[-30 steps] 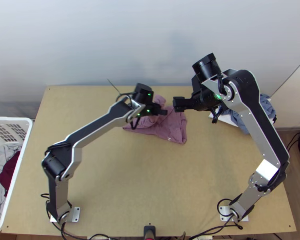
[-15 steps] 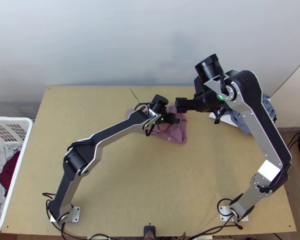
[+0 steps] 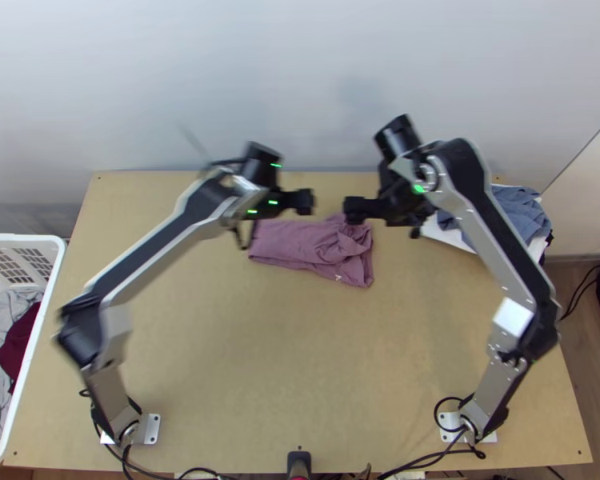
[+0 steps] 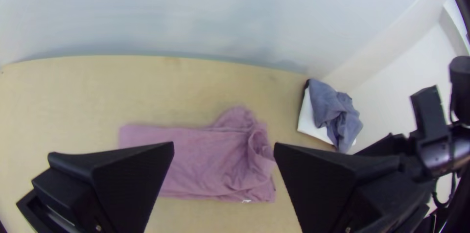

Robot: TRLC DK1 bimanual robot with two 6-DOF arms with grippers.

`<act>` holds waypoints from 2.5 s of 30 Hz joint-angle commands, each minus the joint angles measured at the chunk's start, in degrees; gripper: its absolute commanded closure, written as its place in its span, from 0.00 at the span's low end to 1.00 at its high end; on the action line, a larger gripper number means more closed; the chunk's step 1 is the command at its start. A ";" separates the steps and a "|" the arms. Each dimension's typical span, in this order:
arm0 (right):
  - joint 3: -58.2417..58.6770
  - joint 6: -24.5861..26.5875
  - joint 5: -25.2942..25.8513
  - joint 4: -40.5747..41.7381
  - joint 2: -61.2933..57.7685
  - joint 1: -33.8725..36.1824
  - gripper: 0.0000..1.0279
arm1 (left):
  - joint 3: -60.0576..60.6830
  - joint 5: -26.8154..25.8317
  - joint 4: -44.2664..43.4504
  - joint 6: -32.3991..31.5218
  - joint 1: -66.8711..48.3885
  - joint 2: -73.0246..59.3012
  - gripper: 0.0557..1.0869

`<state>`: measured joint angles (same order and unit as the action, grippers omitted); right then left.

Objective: Fold the t-shirt

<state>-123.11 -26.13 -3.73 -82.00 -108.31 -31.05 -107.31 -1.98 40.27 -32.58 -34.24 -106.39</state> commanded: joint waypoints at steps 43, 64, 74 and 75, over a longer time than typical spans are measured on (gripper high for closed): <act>28.36 16.64 15.42 35.59 0.03 -15.80 0.04 | 31.28 0.31 4.38 -0.12 22.46 30.63 0.04; 31.88 29.29 21.48 42.71 -11.39 -18.52 0.04 | 31.63 0.31 5.17 0.15 23.25 29.75 0.04; 27.40 28.85 22.54 43.32 -14.56 -15.89 0.04 | 31.54 0.31 5.26 -0.03 23.16 29.66 0.04; 26.69 28.94 22.71 43.32 -15.00 -15.45 0.04 | 31.54 0.31 5.34 -0.03 23.16 29.75 0.04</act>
<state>-93.43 2.68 18.11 -39.13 -120.90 -48.23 -75.70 -1.65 45.50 -32.53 -11.03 -76.66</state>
